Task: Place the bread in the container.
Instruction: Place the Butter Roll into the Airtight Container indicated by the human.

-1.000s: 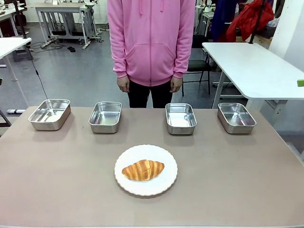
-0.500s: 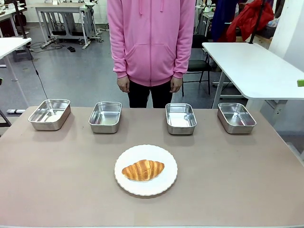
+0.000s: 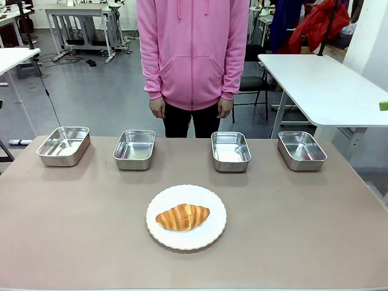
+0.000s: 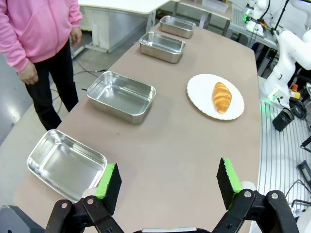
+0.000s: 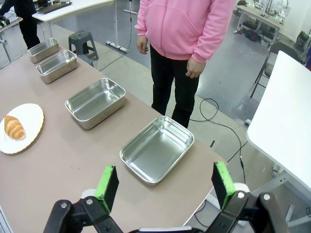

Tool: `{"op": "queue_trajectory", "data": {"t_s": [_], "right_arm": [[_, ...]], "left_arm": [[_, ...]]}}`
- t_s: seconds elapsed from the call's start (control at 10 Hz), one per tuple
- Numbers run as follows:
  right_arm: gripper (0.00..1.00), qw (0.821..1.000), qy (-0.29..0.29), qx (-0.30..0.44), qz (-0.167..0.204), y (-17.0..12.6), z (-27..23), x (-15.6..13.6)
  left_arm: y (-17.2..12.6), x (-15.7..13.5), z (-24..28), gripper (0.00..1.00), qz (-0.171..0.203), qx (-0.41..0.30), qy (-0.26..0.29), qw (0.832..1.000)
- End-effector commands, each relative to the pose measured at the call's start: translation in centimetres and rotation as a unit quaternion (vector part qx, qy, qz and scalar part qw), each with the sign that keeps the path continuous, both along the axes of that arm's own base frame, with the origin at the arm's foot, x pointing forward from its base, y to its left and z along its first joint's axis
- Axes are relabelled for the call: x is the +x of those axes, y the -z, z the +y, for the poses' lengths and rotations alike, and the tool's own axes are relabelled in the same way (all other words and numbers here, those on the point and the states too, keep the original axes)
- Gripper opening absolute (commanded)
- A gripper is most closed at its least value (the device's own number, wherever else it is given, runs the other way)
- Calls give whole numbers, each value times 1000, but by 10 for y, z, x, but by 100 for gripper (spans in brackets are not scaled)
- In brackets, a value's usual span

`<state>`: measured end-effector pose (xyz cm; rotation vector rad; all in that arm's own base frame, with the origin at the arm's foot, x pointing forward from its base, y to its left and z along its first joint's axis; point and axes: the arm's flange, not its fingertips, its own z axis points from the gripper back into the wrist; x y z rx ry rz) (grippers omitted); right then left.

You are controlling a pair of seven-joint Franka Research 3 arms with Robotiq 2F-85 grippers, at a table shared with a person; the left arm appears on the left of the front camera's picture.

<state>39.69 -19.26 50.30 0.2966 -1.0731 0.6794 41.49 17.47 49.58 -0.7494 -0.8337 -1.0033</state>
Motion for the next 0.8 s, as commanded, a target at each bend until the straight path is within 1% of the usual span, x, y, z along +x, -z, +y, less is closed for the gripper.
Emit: {"op": "queue_trajectory", "data": {"t_s": [0.0,0.7], "right_arm": [[100,1000,-5,-3,-5,-1,1,-1],[100,1000,-5,-3,-5,-1,1,-1]], "left_arm": [[-2,-1,-1,100,-4,0,1,1000],[-2,-1,-1,100,-4,0,1,1000]]}}
